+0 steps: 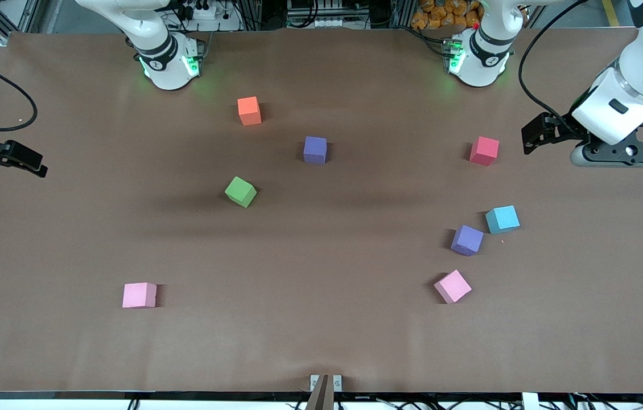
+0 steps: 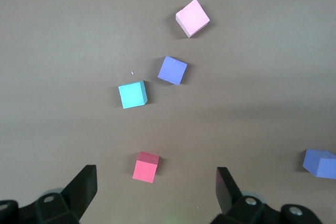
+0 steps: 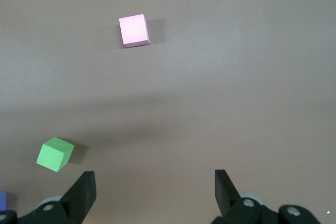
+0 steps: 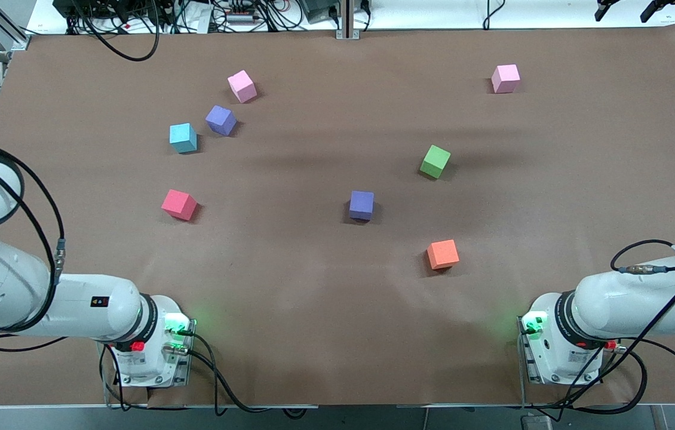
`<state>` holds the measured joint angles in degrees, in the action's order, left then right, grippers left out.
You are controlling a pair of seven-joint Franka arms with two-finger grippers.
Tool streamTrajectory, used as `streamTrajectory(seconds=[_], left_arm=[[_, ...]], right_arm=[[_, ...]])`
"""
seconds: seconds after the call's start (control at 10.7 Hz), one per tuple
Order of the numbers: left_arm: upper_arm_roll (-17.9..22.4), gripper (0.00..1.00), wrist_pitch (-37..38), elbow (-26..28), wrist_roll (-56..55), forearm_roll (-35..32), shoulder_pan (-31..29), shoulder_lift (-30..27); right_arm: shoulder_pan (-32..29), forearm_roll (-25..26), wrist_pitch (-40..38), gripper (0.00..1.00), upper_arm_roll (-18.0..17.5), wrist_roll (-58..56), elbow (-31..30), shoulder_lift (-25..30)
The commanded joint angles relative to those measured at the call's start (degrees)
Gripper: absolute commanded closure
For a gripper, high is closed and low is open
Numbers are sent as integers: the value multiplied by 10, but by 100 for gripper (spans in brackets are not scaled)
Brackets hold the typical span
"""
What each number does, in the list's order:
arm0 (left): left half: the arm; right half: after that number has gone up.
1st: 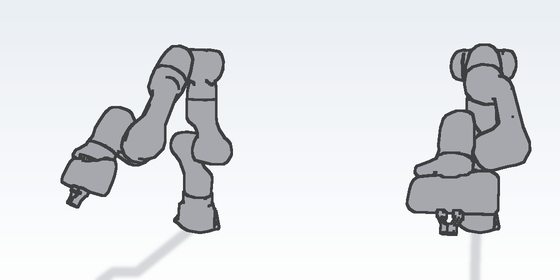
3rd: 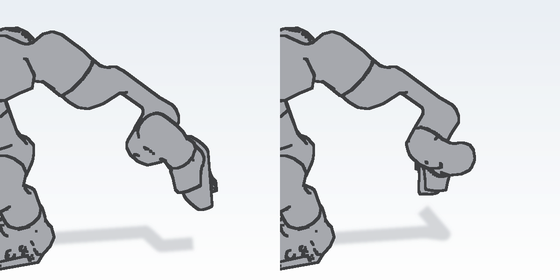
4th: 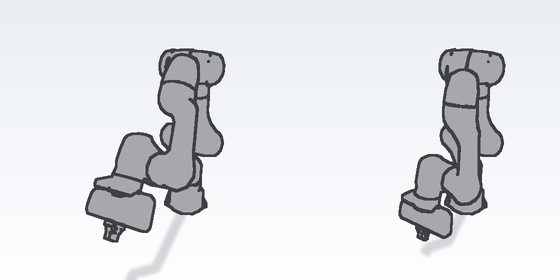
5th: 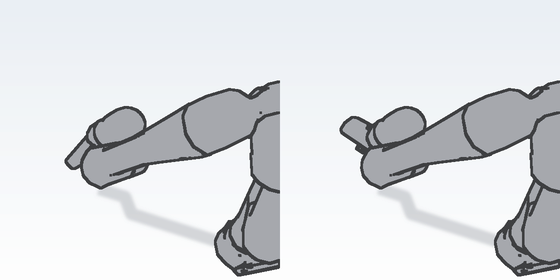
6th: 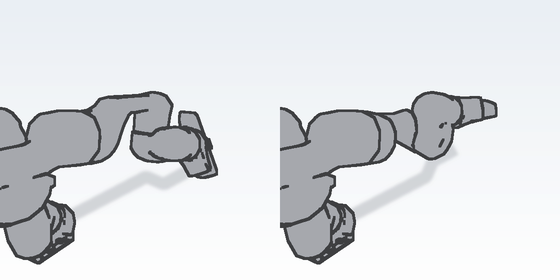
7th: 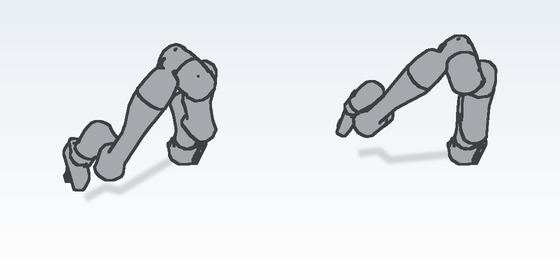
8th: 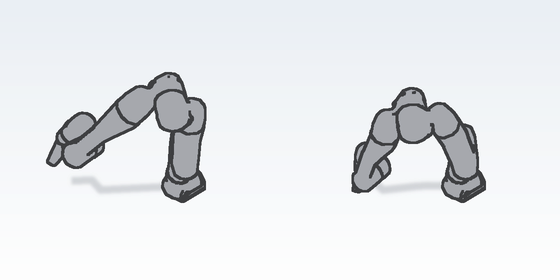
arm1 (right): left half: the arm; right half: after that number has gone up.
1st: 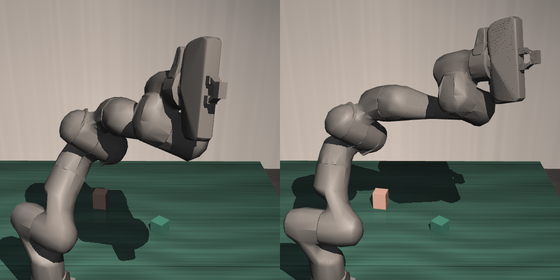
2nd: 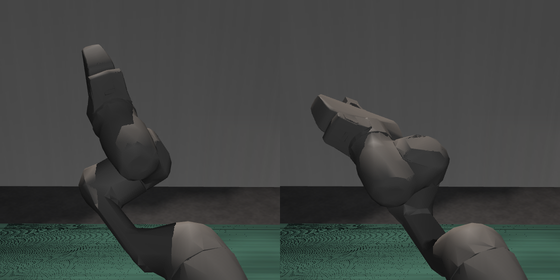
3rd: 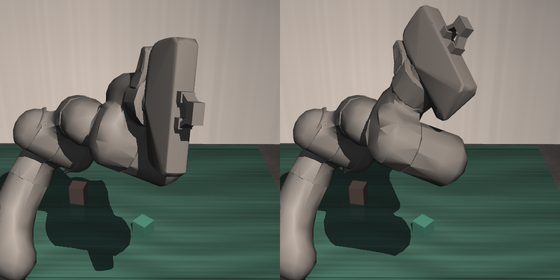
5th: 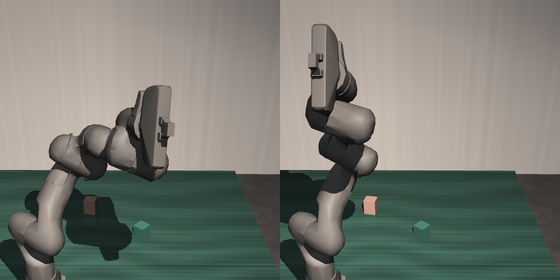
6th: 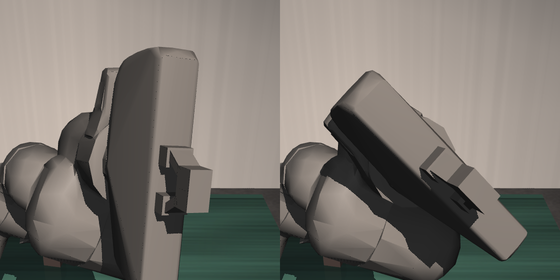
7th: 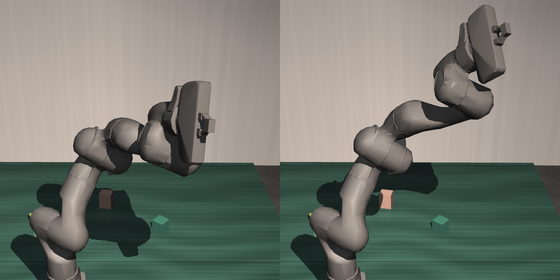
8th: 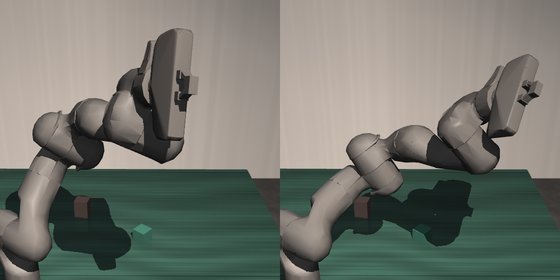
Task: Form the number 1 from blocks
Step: 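Reach the right gripper to the green cube while the left gripper reaches a purple cube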
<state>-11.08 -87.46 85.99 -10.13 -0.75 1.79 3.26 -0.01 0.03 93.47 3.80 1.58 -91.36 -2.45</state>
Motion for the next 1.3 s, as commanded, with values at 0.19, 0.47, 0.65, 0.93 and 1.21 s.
streamTrajectory(seconds=[0.19, 0.47, 0.65, 0.93, 1.21], left_arm=[[-4, 0, 8, -2, 13, -20, -1, 1], [-4, 0, 8, -3, 7, -20, 1, 9], [-5, 0, 8, -4, 6, -33, 5, 34], [-6, 0, 1, -4, -1, -95, 33, 93], [-5, 0, -17, -5, -9, -92, 40, 133]], right_arm=[[2, 8, -1, 0, 2, 8, -2, 2], [1, 8, 0, 0, 2, 8, -2, 2], [1, 8, -1, 0, 2, 8, -2, -4], [0, 3, 4, 0, 2, 9, -2, -11], [2, 1, 43, 0, 1, 22, -4, -42]])
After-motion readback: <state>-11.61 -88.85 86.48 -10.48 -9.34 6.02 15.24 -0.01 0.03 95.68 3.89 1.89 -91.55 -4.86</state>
